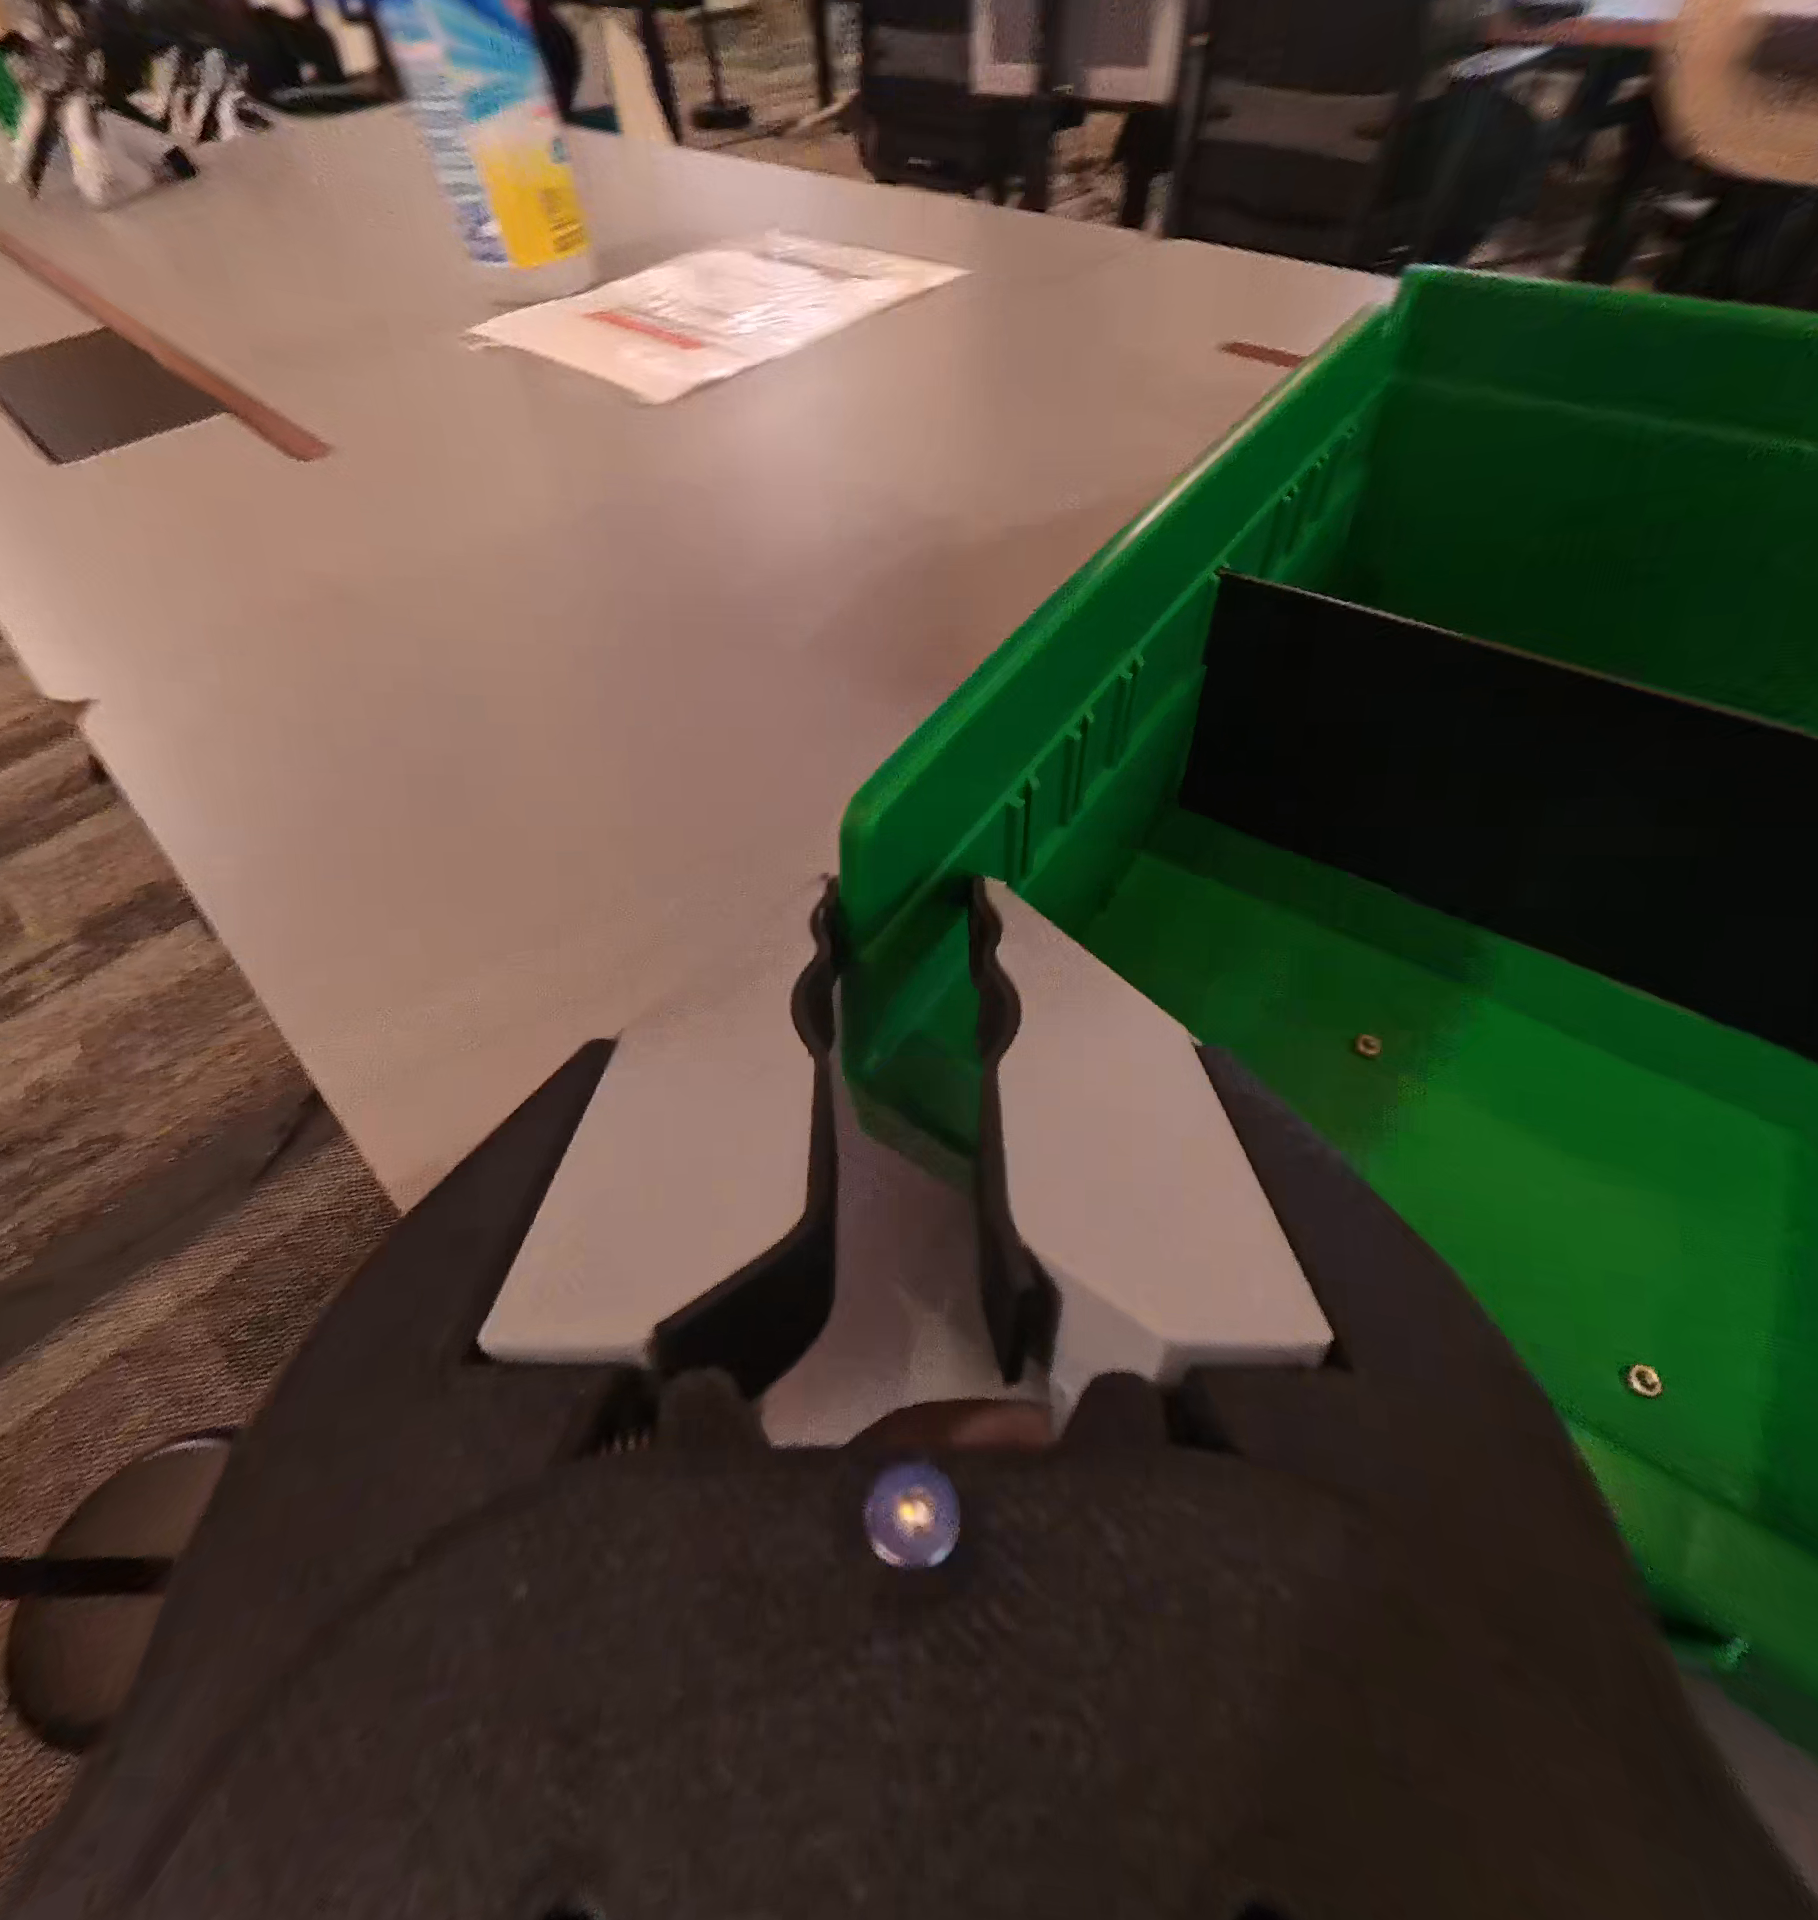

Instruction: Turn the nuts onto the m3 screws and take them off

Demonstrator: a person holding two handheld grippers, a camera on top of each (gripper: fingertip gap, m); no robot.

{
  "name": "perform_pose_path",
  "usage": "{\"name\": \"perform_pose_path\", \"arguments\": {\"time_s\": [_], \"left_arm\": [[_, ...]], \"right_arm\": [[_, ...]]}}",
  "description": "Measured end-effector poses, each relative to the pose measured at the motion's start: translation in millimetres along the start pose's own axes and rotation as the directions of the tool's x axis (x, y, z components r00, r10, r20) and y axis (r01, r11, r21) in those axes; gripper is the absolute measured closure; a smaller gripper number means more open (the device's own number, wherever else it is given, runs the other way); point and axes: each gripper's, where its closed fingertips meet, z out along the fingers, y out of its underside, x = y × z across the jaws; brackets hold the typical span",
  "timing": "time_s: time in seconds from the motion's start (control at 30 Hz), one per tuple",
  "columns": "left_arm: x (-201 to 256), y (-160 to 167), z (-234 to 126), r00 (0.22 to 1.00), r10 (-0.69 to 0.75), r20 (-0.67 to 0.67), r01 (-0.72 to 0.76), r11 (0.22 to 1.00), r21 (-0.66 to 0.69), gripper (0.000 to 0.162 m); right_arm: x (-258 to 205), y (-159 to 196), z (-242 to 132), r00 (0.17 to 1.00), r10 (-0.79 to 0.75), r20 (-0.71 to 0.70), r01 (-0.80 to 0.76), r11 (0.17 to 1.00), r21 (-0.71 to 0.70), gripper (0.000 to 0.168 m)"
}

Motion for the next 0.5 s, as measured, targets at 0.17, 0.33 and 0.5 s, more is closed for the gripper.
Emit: {"name": "perform_pose_path", "arguments": {"time_s": [0.17,0.33,0.5], "left_arm": [[51,-40,1,0.993,0.101,-0.066,-0.099,0.994,0.036,0.158],[89,-49,9,0.983,0.137,-0.121,-0.128,0.989,0.078,0.158],[137,-2,33,0.974,0.125,-0.191,-0.118,0.992,0.051,0.158]], "right_arm": [[-94,-30,66,0.99,-0.049,0.135,0.054,0.998,-0.035,0.134],[-111,-40,11,0.961,-0.08,0.263,0.057,0.994,0.094,0.135],[-29,-15,-98,0.958,-0.162,0.238,0.102,0.964,0.246,0.135]]}}
